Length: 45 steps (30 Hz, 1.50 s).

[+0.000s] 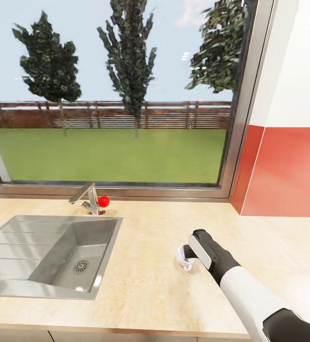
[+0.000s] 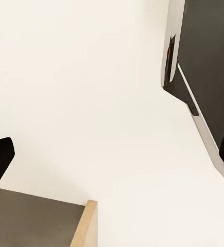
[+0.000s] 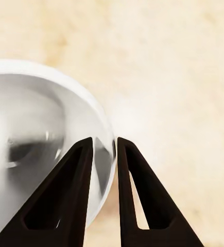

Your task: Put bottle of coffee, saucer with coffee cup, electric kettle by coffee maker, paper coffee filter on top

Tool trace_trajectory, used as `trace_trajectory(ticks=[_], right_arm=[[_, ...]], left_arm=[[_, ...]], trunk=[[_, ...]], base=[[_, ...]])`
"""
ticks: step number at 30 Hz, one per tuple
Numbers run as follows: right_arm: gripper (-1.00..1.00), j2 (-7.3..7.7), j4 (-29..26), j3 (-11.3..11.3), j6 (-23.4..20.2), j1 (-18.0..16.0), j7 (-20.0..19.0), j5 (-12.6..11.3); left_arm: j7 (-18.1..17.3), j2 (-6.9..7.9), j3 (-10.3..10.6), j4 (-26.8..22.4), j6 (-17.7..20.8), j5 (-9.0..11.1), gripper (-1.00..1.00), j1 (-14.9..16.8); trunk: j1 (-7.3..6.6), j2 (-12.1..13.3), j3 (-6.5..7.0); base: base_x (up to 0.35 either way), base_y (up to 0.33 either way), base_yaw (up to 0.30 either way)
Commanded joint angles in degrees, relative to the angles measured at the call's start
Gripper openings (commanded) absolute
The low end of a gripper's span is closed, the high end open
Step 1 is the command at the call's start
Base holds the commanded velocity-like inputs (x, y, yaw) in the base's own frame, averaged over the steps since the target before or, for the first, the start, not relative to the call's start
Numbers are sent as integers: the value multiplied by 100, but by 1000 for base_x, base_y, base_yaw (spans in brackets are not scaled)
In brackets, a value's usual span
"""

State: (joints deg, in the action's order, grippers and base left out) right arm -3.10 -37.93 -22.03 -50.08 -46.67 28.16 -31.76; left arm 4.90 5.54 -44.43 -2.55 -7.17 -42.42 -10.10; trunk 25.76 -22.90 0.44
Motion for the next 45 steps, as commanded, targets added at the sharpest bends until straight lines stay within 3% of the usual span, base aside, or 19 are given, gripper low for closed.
trace_trajectory(ticks=[1,21,26,31,35,45], right_arm=[[-100,3,-3,-21,16,0,58,-146],[-100,-9,-135,-6,22,0,58,-153],[-100,-14,-938,17,7,0,71,-155],[-100,-14,-2177,-7,-36,0,81,-150],[-100,-59,-2852,-18,-280,0,84,-151],[-100,-186,-3205,-30,-487,9,77,-154]], left_arm=[[19,0,-40,2,-21,-62,100,-1],[12,13,-38,0,-21,-61,100,-1],[11,24,-32,0,-62,-66,100,-1],[7,5,-29,-5,-84,-93,100,-1],[3,5,-38,-29,-96,-95,100,1],[11,-44,-69,-85,-126,-70,100,46]], trunk=[[2,-2,-1],[2,-2,-1],[2,-2,-1],[2,-2,-1],[2,-2,-1],[2,-2,-1]], base=[[0,0,0],[0,0,0],[0,0,0],[0,0,0],[0,0,0],[0,0,0]])
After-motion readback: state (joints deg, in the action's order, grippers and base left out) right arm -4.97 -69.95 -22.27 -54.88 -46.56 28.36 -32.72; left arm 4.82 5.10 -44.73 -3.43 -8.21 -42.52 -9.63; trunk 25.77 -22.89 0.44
